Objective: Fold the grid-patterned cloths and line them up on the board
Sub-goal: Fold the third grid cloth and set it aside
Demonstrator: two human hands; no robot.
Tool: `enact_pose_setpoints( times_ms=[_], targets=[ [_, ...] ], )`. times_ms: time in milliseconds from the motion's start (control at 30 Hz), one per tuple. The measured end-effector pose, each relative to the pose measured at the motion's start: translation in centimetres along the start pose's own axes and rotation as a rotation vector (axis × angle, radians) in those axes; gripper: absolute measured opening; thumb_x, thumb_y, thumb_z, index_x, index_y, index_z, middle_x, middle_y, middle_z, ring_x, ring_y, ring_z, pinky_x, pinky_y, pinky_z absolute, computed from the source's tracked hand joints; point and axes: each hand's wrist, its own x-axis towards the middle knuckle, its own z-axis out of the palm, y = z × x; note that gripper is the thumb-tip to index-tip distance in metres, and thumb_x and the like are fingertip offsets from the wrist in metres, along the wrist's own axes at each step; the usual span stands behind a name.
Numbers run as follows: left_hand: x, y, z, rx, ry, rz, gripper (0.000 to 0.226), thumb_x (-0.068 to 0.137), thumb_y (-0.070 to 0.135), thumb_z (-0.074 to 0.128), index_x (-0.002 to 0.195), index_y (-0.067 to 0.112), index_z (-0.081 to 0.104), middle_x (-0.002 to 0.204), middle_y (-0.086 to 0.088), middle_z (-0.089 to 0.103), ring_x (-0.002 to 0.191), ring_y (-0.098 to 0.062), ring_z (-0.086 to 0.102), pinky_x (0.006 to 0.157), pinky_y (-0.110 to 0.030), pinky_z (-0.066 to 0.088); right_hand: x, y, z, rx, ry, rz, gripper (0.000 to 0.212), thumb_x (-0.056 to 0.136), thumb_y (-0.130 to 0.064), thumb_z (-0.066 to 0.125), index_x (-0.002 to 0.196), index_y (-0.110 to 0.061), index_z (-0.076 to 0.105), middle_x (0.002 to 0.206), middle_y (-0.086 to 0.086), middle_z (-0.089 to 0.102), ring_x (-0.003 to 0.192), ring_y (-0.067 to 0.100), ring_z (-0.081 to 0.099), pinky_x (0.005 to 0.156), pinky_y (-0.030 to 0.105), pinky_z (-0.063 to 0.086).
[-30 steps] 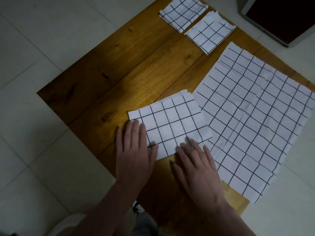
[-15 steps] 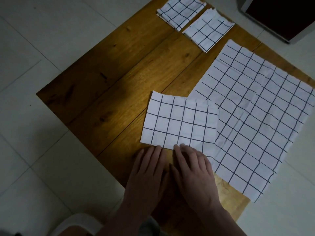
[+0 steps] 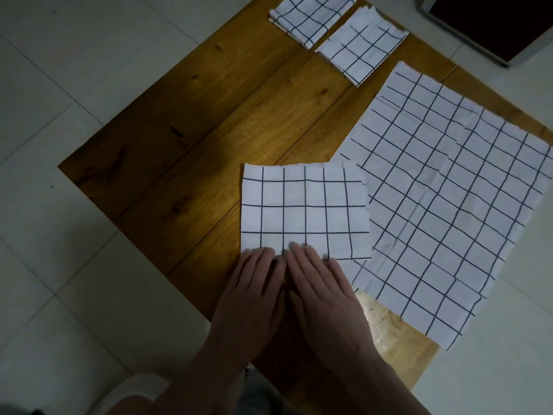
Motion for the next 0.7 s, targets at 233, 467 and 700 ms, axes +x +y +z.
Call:
enact_pose_setpoints(
  times_ms=[233,467,700],
  targets=[
    [-0.4,-1.4,-0.4,-0.053,-0.073,0.039,0.056,0.107,0.026,0.040,0.159,0.006,0.041,0.170,-0.013,0.031,0.160,-0.030,0.022,0.126,-0.051,0.030,0.2,0.4,0.4,0.039,-0.104,-0.013,0.063,0.111,-0.049,0.030,0.165,-0.020,0.019,0.174,-0.007,0.009,0.160,0.011,0.005,0.128,0.043,0.019],
    [-0.8,-2.4,-1.1,-0.036,-0.102,0.077,0.056,0.109,0.025,0.037,0.163,0.010,0.034,0.173,-0.009,0.022,0.162,-0.026,0.017,0.126,-0.047,0.030,0.1,1.6,-0.3,-0.007,-0.160,-0.016,0.067,0.110,-0.056,0.027,0.166,-0.023,0.014,0.174,-0.007,0.007,0.160,0.010,0.004,0.128,0.048,0.019],
    [-2.4,-3.6,-1.4,0.005,-0.136,-0.004,0.062,0.107,0.027,0.036,0.165,0.010,0.026,0.174,-0.008,0.020,0.161,-0.024,0.017,0.125,-0.051,0.030,-1.7,4.4,-2.0,-0.056,-0.150,0.087,0.072,0.108,-0.061,0.025,0.166,-0.022,0.009,0.174,-0.007,0.006,0.160,0.010,0.003,0.128,0.046,0.013]
  ],
)
